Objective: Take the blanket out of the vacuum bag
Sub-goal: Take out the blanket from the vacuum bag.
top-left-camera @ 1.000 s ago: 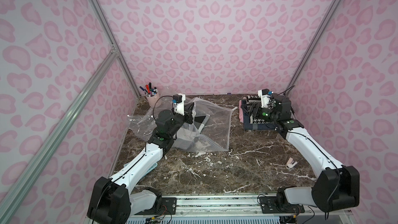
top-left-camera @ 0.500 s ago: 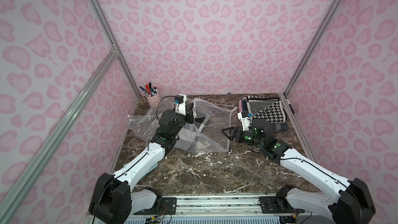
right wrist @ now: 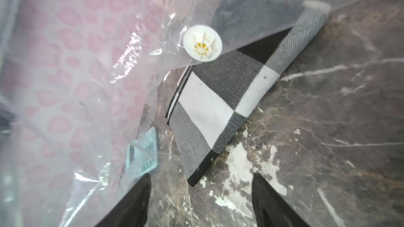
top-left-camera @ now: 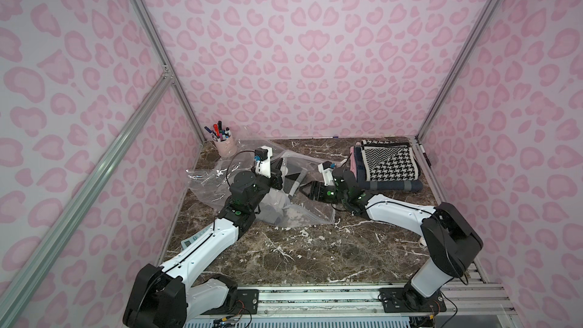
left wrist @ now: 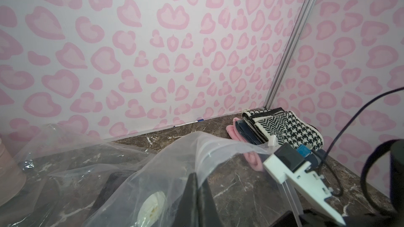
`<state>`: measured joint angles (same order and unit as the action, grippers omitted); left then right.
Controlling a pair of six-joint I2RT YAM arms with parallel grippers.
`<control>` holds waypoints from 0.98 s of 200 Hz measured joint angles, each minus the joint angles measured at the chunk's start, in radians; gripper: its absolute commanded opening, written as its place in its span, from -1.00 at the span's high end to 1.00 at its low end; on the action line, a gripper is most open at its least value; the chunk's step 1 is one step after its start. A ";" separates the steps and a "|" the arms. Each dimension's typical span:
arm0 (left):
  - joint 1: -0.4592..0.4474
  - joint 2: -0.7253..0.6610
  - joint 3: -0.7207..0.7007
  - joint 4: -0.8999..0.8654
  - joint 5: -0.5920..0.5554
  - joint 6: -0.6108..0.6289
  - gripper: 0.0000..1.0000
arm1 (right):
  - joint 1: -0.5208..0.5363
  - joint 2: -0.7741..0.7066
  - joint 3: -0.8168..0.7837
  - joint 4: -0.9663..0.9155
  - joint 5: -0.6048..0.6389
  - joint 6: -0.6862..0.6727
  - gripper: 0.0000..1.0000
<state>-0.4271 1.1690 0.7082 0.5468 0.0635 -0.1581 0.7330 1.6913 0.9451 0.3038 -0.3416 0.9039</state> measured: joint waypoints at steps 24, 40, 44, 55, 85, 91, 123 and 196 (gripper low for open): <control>-0.003 -0.001 -0.012 0.013 -0.004 0.000 0.93 | 0.018 0.050 -0.078 0.074 0.013 0.084 -0.46; -0.004 -0.006 -0.021 0.022 -0.008 -0.001 0.93 | 0.042 0.089 -0.080 0.117 0.039 0.126 -0.46; -0.005 -0.007 -0.023 0.025 -0.010 -0.002 0.93 | 0.050 0.101 -0.074 0.129 0.041 0.130 -0.46; -0.009 -0.011 -0.031 0.034 -0.017 -0.004 0.93 | 0.074 0.153 -0.036 0.165 0.044 0.157 -0.46; -0.013 -0.018 -0.047 0.037 -0.038 -0.023 0.93 | 0.104 0.243 0.034 0.210 0.049 0.199 -0.46; -0.014 -0.020 -0.048 0.037 -0.047 -0.023 0.93 | 0.106 0.258 0.047 0.214 0.049 0.200 -0.46; -0.016 -0.037 -0.055 0.023 -0.109 -0.049 0.93 | 0.114 0.324 0.074 0.227 0.050 0.230 -0.46; -0.016 -0.029 -0.060 0.005 -0.163 -0.095 0.92 | 0.114 0.447 0.140 0.374 0.042 0.295 -0.46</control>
<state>-0.4435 1.1400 0.6483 0.5522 -0.0994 -0.2527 0.8467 2.1384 1.0847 0.6781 -0.2996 1.1988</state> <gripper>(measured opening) 0.048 0.729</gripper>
